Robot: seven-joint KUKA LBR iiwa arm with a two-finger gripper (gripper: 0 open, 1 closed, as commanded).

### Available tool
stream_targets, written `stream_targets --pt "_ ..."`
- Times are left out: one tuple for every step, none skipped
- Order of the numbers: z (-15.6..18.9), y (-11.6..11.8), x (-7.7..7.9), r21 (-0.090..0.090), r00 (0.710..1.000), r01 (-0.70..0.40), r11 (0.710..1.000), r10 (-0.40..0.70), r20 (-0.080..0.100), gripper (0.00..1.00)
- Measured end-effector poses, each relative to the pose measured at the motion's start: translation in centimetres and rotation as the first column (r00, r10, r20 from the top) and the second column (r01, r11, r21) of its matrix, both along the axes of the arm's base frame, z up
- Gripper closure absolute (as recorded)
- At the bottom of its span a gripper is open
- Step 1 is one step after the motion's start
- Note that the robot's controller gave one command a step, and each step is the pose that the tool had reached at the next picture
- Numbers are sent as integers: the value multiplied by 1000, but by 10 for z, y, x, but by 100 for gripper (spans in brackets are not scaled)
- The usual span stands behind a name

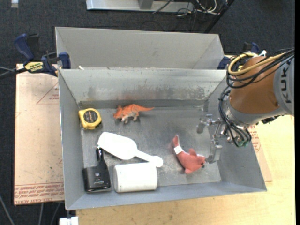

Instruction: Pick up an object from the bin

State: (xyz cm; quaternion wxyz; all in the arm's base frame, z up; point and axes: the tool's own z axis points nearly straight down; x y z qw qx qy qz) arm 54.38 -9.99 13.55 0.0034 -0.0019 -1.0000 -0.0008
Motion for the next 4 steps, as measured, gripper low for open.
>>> stream_targets --pt "4 0 2 -1 1000 -3 1000 3 7 0" --pt "-51 32 -23 0 994 113 994 -113 3 0" --pt "-73 40 -27 0 992 130 992 -130 1 0" --pt "-34 48 -46 1 982 187 982 -187 4 0"
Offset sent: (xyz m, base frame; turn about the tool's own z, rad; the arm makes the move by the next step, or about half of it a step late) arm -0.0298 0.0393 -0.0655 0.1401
